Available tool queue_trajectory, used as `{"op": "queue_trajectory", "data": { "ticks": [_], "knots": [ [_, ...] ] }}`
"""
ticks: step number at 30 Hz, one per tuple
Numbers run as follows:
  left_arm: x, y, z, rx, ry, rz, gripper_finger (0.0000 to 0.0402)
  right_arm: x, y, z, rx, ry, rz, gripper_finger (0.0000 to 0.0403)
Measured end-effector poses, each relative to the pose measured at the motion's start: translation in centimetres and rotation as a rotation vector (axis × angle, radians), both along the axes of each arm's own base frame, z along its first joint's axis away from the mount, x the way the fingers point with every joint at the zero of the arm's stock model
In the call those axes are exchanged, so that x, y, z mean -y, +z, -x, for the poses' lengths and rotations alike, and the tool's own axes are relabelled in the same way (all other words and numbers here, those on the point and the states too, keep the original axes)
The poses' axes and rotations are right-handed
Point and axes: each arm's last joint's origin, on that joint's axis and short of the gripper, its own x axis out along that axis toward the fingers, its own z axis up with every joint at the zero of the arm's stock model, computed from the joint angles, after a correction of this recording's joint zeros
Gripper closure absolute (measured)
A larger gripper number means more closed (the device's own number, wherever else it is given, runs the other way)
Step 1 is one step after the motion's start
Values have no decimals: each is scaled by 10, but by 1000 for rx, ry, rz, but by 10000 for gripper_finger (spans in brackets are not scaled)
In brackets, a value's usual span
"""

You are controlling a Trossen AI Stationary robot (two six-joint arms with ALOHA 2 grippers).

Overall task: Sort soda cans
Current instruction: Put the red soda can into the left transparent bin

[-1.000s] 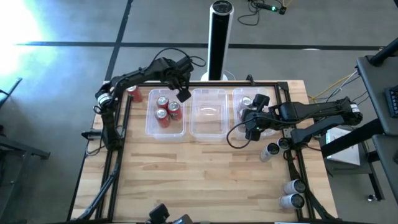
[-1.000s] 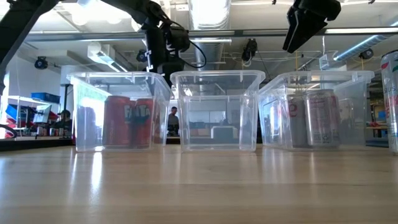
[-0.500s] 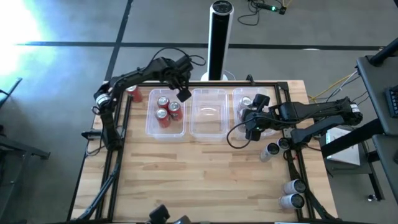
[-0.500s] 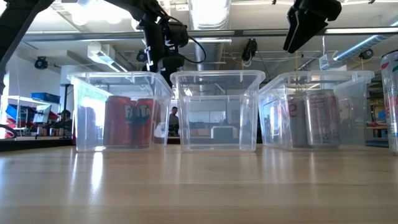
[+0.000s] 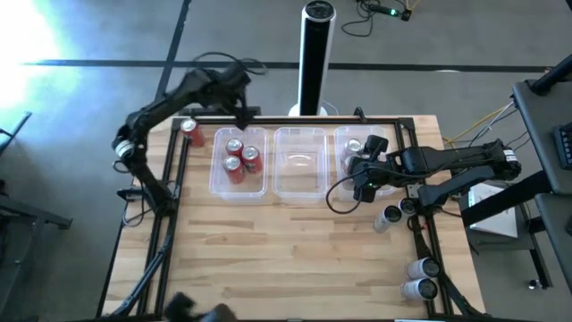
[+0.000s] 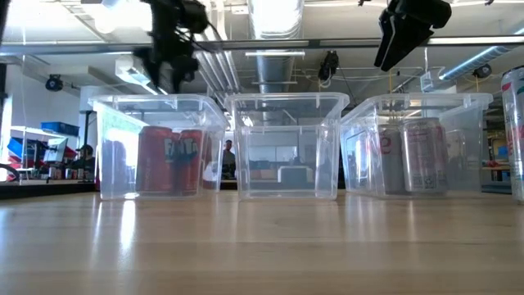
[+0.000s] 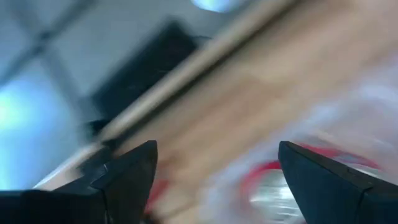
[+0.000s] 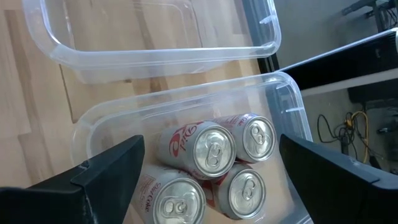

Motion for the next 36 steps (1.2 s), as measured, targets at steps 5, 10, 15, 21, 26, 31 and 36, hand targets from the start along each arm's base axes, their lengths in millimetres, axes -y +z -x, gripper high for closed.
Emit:
{"op": "queue_trajectory", "data": {
  "ticks": [5,10,15,21,26,31,36],
  "knots": [
    [5,30,41,-181,223,-280,84,0,-1,0,-2,1,1,35],
    [18,47,58,-238,298,-400,84,0,-2,-2,9,7,2,35],
    [22,45,71,-217,408,-328,84,0,-2,-4,26,23,7,35],
    [2,31,87,-116,618,-124,84,0,-4,-5,32,23,7,35],
    [-28,15,96,-77,754,6,84,0,-9,-5,24,22,6,35],
    [-51,-6,96,-134,806,50,84,0,-17,-4,0,24,9,35],
    [-72,-31,91,-212,799,106,84,0,-23,-3,-20,22,10,35]
  ]
}}
